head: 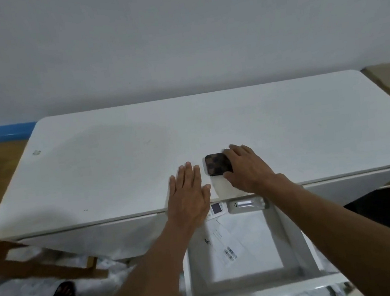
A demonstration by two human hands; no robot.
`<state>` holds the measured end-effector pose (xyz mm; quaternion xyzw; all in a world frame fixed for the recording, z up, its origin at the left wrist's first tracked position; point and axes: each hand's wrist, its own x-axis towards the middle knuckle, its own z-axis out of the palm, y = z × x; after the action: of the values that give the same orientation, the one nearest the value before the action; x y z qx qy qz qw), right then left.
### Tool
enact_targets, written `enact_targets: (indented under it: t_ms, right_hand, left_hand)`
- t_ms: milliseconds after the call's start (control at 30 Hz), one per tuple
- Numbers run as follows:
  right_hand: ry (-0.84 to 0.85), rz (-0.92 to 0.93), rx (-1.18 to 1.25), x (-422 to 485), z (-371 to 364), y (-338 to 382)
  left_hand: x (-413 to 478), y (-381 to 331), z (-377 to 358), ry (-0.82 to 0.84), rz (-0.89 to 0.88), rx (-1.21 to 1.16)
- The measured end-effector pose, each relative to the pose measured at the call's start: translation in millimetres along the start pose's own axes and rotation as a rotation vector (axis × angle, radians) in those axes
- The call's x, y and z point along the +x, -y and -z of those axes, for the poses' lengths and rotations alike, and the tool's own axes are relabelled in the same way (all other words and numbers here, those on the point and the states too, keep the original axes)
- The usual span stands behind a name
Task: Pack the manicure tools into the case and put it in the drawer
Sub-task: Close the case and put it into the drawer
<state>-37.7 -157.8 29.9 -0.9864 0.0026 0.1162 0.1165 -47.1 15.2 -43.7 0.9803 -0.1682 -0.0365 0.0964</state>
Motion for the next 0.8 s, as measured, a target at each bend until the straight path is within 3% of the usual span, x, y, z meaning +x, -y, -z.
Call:
enact_targets:
  t_ms: [367,800]
  right_hand:
    - [0.118,0.085,-0.016,26,-3,-6]
    - [0.090,0.086,-0.006,-16,-4,-14]
  left_hand:
    - [-1,-9,-10,-0.047,0.087,0.023]
    - [-7,-20,-9,-0.007,0.154,0.018]
